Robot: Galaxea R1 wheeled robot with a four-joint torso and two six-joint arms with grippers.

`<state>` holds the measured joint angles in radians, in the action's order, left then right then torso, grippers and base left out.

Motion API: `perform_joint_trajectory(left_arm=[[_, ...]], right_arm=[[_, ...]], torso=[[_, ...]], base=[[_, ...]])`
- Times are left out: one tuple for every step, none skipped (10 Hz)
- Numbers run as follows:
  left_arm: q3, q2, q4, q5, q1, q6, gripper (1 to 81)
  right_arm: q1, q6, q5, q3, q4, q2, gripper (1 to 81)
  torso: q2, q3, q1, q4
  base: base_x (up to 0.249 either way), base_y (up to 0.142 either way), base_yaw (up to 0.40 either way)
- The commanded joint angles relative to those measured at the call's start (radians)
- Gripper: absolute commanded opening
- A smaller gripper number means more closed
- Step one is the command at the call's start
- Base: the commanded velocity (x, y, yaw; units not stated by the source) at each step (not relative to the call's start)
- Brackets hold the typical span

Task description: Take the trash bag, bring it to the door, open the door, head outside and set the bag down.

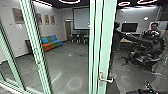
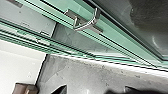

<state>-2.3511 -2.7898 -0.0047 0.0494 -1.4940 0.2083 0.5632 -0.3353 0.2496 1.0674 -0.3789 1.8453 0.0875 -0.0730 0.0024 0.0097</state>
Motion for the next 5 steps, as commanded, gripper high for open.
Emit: perform_joint_trajectory(left_arm=[[0.010, 0.012, -0.012, 0.055, 0.050, 0.003, 1.0], [0.009, 0.012, -0.012, 0.055, 0.048, -0.001, 1.0], [0.009, 0.012, -0.012, 0.055, 0.050, -0.003, 1.0], [0.009, 0.008, -0.011, 0.053, 0.048, -0.004, 1.0], [0.009, 0.005, -0.011, 0.052, 0.050, -0.003, 1.0]], right_arm=[[-0.148, -0.050, 0.034, 0.024, -0.029, 0.049, 81.1], [-0.160, -0.063, 0.034, 0.049, -0.029, 0.083, 81.1], [-0.171, -0.074, 0.036, 0.074, -0.029, 0.108, 81.1], [-0.194, -0.093, 0.059, 0.103, -0.031, 0.129, 81.1], [-0.208, -0.128, 0.066, 0.117, -0.029, 0.140, 81.1]], torso=[[0.000, 0.000, 0.000, 0.000], [0.000, 0.000, 0.000, 0.000], [0.000, 0.000, 0.000, 0.000], [0.000, 0.000, 0.001, 0.000], [0.000, 0.000, 0.001, 0.000]], base=[[0.000, 0.000, 0.000], [0.000, 0.000, 0.000], [0.000, 0.000, 0.000], [0.000, 0.000, 0.000], [0.000, 0.000, 0.000]])
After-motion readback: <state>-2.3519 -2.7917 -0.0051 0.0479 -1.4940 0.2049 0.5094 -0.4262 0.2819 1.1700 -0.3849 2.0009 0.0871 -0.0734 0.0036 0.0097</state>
